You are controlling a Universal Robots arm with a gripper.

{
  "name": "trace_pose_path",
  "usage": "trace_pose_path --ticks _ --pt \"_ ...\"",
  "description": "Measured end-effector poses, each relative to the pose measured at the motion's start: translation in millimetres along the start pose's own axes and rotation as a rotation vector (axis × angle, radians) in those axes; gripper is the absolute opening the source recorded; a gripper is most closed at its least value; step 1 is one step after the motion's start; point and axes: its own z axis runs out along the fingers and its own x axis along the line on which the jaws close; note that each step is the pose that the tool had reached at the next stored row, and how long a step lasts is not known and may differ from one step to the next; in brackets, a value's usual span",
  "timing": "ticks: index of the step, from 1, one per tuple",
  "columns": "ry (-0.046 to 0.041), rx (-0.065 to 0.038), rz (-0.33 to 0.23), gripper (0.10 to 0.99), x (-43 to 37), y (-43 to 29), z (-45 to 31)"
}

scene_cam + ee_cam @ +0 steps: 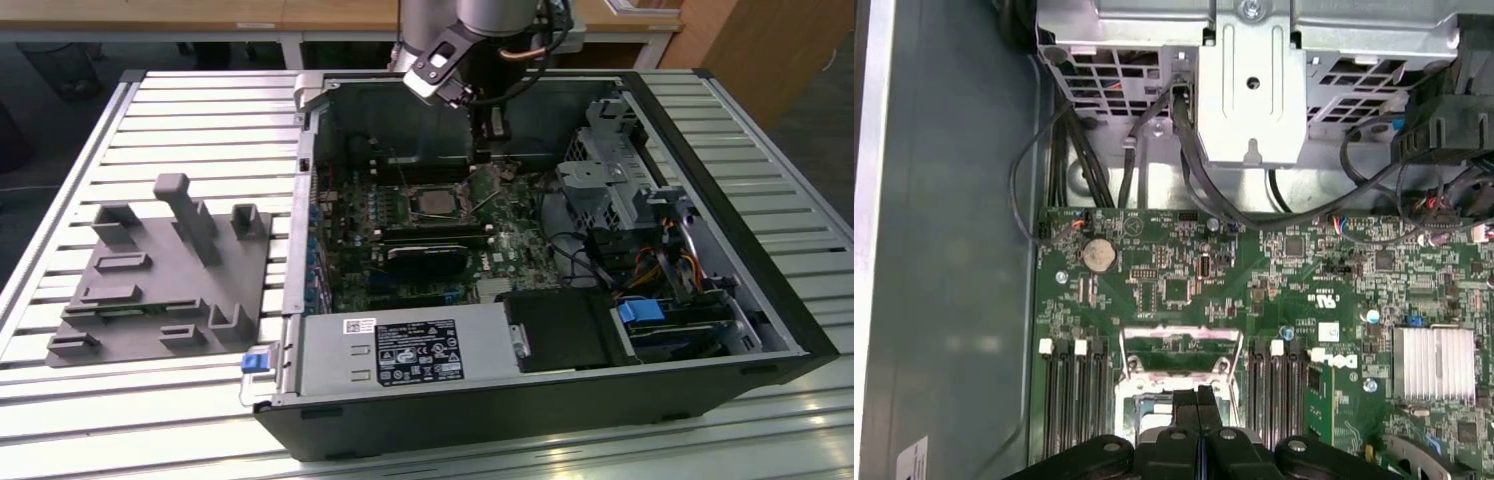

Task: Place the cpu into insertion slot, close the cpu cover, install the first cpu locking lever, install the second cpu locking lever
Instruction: 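Close the cpu cover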

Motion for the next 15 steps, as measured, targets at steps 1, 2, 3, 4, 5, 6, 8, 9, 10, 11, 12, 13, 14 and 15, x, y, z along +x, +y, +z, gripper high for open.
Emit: trace_pose_path --ticks 1,2,3,4,5,6,8,9,10,11,12,13,14,15 --pt "0.0 0.0 0.0 0.122 0.0 1.2 0.4" --pt "0.0001 0.0 0.0 0.122 0.0 2.4 0.8" --pt "0.0001 0.001 0.0 0.122 0.0 3.8 1.3" --pt "0.0001 0.001 0.0 0.122 0.0 4.8 2.0" --pt "0.0001 0.002 0.0 0.122 0.0 5.4 2.8" --pt "0.0001 0.003 -0.001 0.122 0.1 6.1 3.6" --pt "0.0001 0.005 -0.002 0.122 0.3 8.1 6.0" --pt "0.0002 0.006 -0.003 0.122 0.4 9.8 7.1" --pt "0.0002 0.007 -0.003 0.122 0.4 11.7 8.2" --pt "0.0003 0.007 -0.003 0.122 0.6 13.8 9.1" --pt "0.0004 0.008 -0.004 0.122 1.0 16.1 9.8" --pt "0.0004 0.008 -0.004 0.122 1.5 17.9 10.7" --pt "0.0005 0.008 -0.005 0.122 1.9 19.3 11.9" --pt "0.0006 0.008 -0.005 0.122 2.4 20.3 13.2"
